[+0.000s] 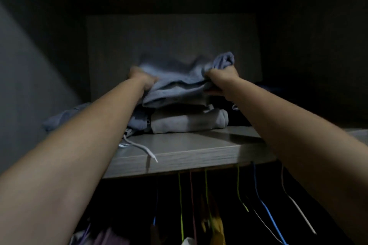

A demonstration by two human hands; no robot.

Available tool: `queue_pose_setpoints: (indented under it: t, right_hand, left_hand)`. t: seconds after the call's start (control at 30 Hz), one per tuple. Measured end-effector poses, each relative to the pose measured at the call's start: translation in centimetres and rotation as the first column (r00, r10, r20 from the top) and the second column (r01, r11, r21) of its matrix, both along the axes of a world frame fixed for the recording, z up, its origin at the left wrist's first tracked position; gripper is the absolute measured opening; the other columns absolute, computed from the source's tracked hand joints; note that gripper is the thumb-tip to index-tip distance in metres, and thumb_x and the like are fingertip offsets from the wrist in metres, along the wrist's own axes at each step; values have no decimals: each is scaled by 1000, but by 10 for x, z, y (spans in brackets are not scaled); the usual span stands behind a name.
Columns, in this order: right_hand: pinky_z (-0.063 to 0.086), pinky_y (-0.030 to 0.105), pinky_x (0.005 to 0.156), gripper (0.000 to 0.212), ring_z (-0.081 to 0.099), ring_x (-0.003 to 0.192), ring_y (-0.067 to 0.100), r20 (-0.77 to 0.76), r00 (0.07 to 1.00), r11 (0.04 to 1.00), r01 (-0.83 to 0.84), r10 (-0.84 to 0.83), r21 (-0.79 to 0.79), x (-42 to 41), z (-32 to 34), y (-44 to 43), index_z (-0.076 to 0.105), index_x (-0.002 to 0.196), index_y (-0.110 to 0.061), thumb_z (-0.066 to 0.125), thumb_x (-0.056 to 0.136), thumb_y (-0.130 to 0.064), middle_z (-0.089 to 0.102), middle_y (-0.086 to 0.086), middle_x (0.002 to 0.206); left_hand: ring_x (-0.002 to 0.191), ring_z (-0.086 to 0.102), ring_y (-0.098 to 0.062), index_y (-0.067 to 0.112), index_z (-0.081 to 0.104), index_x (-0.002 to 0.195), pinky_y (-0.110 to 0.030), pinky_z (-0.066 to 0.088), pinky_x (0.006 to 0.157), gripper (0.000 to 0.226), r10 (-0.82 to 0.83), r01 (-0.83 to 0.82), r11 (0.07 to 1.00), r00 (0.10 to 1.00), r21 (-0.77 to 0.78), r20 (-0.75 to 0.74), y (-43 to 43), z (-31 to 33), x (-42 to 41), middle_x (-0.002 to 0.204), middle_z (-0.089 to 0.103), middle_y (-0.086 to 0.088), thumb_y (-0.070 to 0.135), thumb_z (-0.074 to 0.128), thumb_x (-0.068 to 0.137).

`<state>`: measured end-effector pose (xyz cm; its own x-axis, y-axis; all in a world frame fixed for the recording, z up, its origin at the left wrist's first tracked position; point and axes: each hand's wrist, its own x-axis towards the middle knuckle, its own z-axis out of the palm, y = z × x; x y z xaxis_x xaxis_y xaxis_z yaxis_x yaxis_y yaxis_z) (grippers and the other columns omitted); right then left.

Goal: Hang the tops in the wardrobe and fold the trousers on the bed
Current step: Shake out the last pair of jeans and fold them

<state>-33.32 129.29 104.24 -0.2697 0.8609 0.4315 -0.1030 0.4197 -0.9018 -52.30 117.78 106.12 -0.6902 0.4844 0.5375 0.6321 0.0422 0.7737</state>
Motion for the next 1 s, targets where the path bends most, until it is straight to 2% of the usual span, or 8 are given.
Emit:
queue_pose_setpoints:
  t: [0.13, 0.23, 0.33, 0.5, 0.57, 0.63, 0.7, 1.0]
  right_hand:
    - [58, 35, 50, 25, 64, 78, 25, 389, 911, 984, -80, 138, -160, 6, -29, 4, 55, 112, -12, 60, 97, -31, 62, 13, 112]
    - [62, 38, 56, 47, 70, 81, 30, 457, 889, 989, 28, 42, -146, 6, -21, 8, 52, 122, -10, 60, 95, -47, 65, 18, 107]
    - [61, 41, 78, 60, 68, 100, 36, 587, 754, 955, 222, -296, 198, 3, -16, 7, 51, 133, -8, 59, 93, -52, 64, 20, 119]
    - [38, 48, 104, 63, 40, 133, 38, 307, 543, 499, 250, -782, 830, 2, -8, -4, 33, 150, -22, 52, 95, -48, 37, 18, 146]
    - [36, 48, 108, 56, 40, 135, 36, 482, 473, 567, 46, -738, 823, -5, -12, 4, 35, 151, -28, 43, 100, -49, 38, 15, 150]
    - [35, 45, 112, 57, 42, 135, 34, 787, 302, 801, -108, -538, 589, -18, -25, 18, 36, 152, -20, 32, 104, -50, 36, 14, 156]
    - [33, 45, 114, 65, 40, 138, 34, 886, 237, 900, -88, -398, 428, -26, -34, 27, 32, 154, -13, 26, 104, -53, 31, 15, 159]
    - [18, 52, 115, 66, 36, 141, 31, 797, 285, 803, -128, -532, 581, -1, -34, 18, 45, 148, -24, 30, 99, -65, 38, 6, 157]
  left_hand:
    - [74, 61, -27, 1, 56, 94, -34, 50, 64, 25, -154, 145, 803, 988, -578, 35, 12, -26, 4, 84, 62, -15, 24, 53, 101]
    - [89, 64, -32, -3, 55, 115, -38, 52, 73, 29, -108, -69, 808, 959, -585, -262, 15, -23, 8, 107, 63, -18, 21, 50, 100]
    - [113, 59, -33, 0, 47, 137, -37, 49, 89, 44, -75, -191, 788, 914, -585, -400, 20, -23, 5, 136, 53, -17, 25, 46, 101]
    - [146, 21, -36, 16, 31, 153, -41, 22, 116, 60, -78, -354, 769, 775, -533, -627, 22, -18, -7, 159, 23, -17, 50, 33, 103]
    - [148, 20, -30, 21, 29, 154, -42, 18, 120, 66, -211, -205, 766, 815, -610, -540, 21, -21, -8, 161, 22, -11, 59, 29, 101]
    - [148, 20, -24, 24, 25, 155, -40, 15, 121, 76, -347, -58, 659, 861, -750, -372, 18, -28, -5, 162, 20, -2, 70, 26, 94]
    - [150, 15, -21, 26, 16, 157, -39, 10, 121, 87, -388, -136, 563, 827, -815, -406, 19, -33, -6, 163, 15, 2, 77, 26, 88]
    - [128, 48, -26, 17, 45, 143, -35, 39, 106, 63, -338, -250, 715, 694, -653, -636, 14, -41, 5, 145, 48, -8, 57, 51, 94]
